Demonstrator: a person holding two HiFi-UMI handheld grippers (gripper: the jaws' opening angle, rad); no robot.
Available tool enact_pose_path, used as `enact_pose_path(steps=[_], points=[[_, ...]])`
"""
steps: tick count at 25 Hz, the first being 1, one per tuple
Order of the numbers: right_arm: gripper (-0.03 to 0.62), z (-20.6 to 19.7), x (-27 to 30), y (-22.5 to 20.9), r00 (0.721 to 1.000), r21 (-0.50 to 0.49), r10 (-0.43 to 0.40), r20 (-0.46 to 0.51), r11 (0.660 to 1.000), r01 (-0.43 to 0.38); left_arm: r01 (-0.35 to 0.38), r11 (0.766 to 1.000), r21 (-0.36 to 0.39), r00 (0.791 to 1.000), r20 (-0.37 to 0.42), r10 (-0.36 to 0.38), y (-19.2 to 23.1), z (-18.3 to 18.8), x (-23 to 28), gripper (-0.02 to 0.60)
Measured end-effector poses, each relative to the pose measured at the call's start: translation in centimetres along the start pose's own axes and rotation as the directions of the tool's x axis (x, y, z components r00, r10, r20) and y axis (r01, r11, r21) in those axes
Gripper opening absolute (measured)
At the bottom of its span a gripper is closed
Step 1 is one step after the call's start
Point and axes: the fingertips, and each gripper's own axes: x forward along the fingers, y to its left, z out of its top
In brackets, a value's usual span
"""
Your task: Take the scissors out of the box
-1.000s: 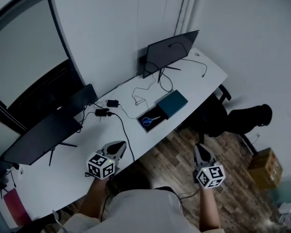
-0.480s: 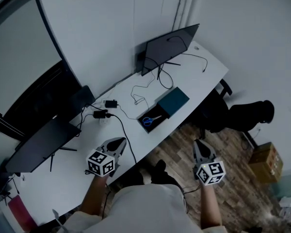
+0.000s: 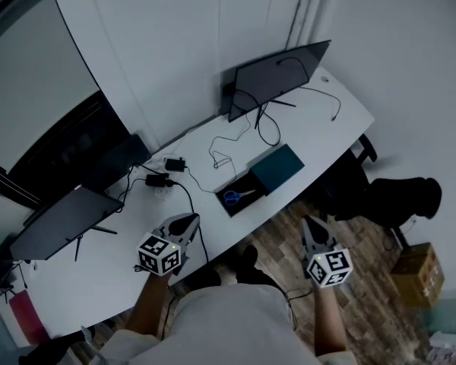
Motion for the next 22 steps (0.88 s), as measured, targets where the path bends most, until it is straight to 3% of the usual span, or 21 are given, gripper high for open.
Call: enact_pose_path(steps=[6,13,18,22], points=[[0.038,0.2,3.6,-3.8,0.996,-0.013,0.084,-0.038,0.996,-0.084,-0.064,0.998,0.002,0.998,-0.023,0.064,0.2,0.3,4.2,0.031],[0.038,-1.0,7.4,-7.6,0.979,-0.002,0.182,-0.095,0.983,-0.183,-0.153,0.982,0.108,0.975,-0.146,0.168,1.2,-1.7,10.0,0.032],[0.038,-3.0,9.4,-9.5,0.96,0.027,0.249,-0.125,0.968,-0.248,-0.149,0.963,0.226,0.944,-0.258,0.206,1.2,-4.1,14.0,0.032],[0.038,-4.9,10.4,-10.5,0.947,0.066,0.281,-0.153,0.96,-0.274,-0.096,0.944,0.317,0.902,-0.372,0.217,1.5,-6.8,17.1,0.032]])
